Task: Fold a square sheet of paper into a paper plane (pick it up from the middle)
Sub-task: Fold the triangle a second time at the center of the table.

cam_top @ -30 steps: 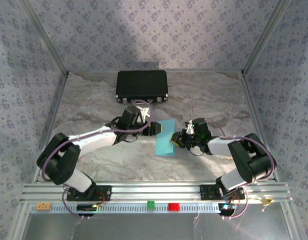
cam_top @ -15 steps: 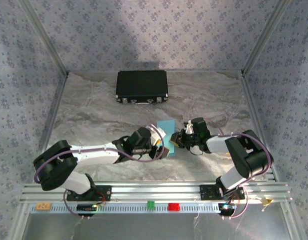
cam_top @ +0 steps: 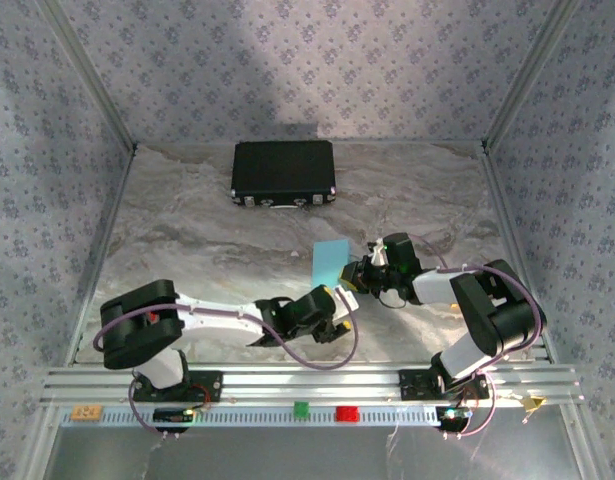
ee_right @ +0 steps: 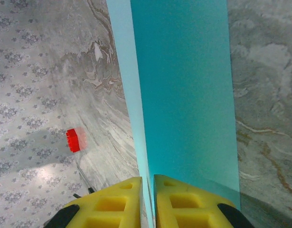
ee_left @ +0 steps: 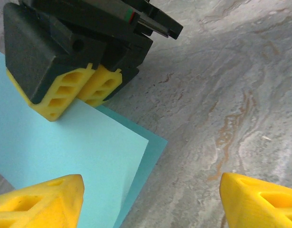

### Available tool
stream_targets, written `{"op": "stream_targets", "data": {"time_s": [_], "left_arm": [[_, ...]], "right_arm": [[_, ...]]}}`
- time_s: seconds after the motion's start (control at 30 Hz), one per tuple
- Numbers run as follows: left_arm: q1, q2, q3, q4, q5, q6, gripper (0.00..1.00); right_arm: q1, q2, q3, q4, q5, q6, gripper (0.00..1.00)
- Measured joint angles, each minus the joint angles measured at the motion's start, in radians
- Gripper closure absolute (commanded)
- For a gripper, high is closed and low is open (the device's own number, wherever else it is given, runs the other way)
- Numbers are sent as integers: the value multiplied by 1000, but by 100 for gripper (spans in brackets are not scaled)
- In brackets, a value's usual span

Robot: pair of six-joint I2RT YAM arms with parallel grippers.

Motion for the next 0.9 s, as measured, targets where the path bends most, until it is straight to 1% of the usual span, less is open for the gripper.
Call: {"op": "stream_targets", "data": {"time_s": [0.17, 0.27, 0.4, 0.53, 0.6, 0.73, 0.9], "left_arm": [[-14, 50, 40, -11, -123, 34, 25], [-13, 74, 53, -19, -170, 43, 25], [-14, 111, 80, -28, -197, 59, 27], [-14, 136, 93, -38, -199, 68, 29], [-14, 145, 100, -42, -202, 69, 33], [-14, 161, 116, -53, -210, 72, 36], [-14, 162, 116, -64, -214, 84, 52]], "right_arm": [[0, 0, 0, -3, 0, -3, 85], [0, 0, 0, -3, 0, -3, 85], [0, 0, 0, -3, 0, -3, 85], [0, 0, 0, -3, 0, -3, 86], [0, 0, 0, -3, 0, -3, 86], [0, 0, 0, -3, 0, -3, 86], [0, -1, 0, -3, 0, -3, 86]]}}
